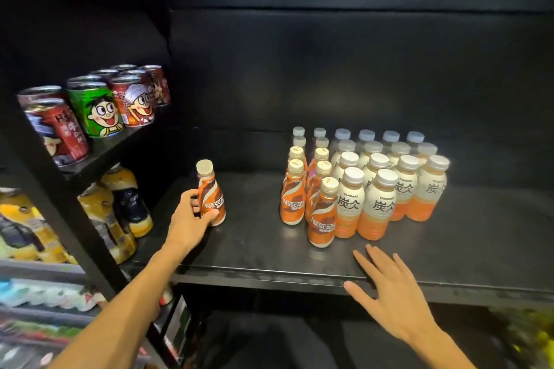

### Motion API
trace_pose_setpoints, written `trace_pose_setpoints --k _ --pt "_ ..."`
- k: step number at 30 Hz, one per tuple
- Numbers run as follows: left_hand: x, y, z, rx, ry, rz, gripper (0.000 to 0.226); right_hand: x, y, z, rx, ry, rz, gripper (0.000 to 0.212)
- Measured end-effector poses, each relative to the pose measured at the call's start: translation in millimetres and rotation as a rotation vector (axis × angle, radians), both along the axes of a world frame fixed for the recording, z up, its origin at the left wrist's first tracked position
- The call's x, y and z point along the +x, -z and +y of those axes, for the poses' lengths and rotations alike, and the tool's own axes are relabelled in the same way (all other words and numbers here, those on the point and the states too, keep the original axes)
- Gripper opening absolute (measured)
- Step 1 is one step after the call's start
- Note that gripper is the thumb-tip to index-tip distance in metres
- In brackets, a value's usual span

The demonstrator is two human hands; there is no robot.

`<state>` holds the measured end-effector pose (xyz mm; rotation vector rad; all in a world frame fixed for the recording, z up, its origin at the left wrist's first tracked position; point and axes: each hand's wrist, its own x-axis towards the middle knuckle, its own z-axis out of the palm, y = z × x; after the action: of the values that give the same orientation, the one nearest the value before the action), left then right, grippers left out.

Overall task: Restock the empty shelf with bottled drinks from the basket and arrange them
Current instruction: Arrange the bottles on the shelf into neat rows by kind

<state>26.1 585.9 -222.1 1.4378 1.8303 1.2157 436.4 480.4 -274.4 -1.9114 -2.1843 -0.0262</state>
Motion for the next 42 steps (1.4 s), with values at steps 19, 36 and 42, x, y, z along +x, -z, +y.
trace_pose_setpoints --k 19,36,42 --pt "139 16 -32 -0.026 0.365 -0.046 0.063 1 -2 -1 -0.015 -0.052 0.007 0.088" --pt "156 20 -29 -0.033 0.336 -0.079 0.056 -1 0 0 -0.079 0.011 -0.023 0.081" --pt "156 7 -37 0.012 0.323 -0.133 0.080 -1 -10 0 -0.064 -0.045 0.124 0.087"
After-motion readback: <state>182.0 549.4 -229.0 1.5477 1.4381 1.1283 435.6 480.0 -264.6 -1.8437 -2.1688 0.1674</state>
